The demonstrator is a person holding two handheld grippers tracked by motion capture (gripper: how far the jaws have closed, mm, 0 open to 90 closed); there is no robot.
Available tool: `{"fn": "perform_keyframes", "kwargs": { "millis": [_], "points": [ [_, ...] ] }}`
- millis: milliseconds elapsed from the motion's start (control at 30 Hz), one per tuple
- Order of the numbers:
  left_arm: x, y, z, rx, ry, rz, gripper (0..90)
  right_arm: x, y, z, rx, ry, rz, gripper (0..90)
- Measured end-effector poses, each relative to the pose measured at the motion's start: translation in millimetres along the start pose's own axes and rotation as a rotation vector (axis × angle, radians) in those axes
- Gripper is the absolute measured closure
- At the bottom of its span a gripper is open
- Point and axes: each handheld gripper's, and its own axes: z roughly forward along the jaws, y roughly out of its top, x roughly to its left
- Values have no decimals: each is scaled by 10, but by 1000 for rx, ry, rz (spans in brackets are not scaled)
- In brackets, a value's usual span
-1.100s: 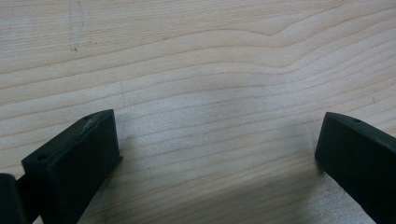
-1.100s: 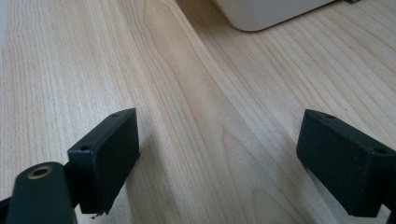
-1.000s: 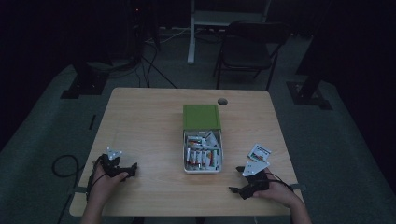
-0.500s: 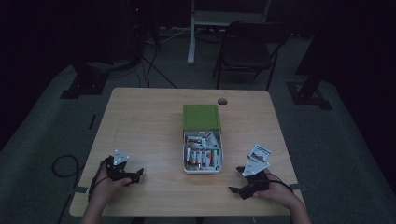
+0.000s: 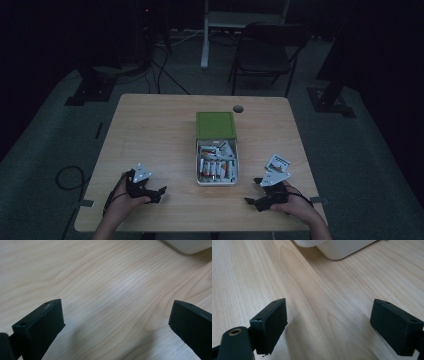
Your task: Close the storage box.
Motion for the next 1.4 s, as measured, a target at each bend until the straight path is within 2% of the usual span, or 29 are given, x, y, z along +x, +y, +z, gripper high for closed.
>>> {"fn": "perform_keyframes", "kwargs": {
  "millis": [233,300,500,700,1067,1233,1400],
  "points": [
    [-153,97,88,-25,-50,64,4,-37,77,-62,-65,-16,21,137],
    [-190,118,118,-21,-61,77,4,-43,94,-78,-72,-23,19,137],
    [-289,200,170,-54,-91,111,4,-67,144,-126,-100,-46,19,137],
    [-364,277,209,-67,-113,148,4,-84,205,-161,-129,-57,31,136],
    [-459,428,250,-124,-158,184,4,-75,328,-204,-218,-50,53,135],
    [-497,487,279,-199,-187,190,4,-65,379,-195,-259,-46,52,136],
    [-531,518,335,-206,-202,195,4,-55,426,-177,-275,-36,66,135]
  ]
}}
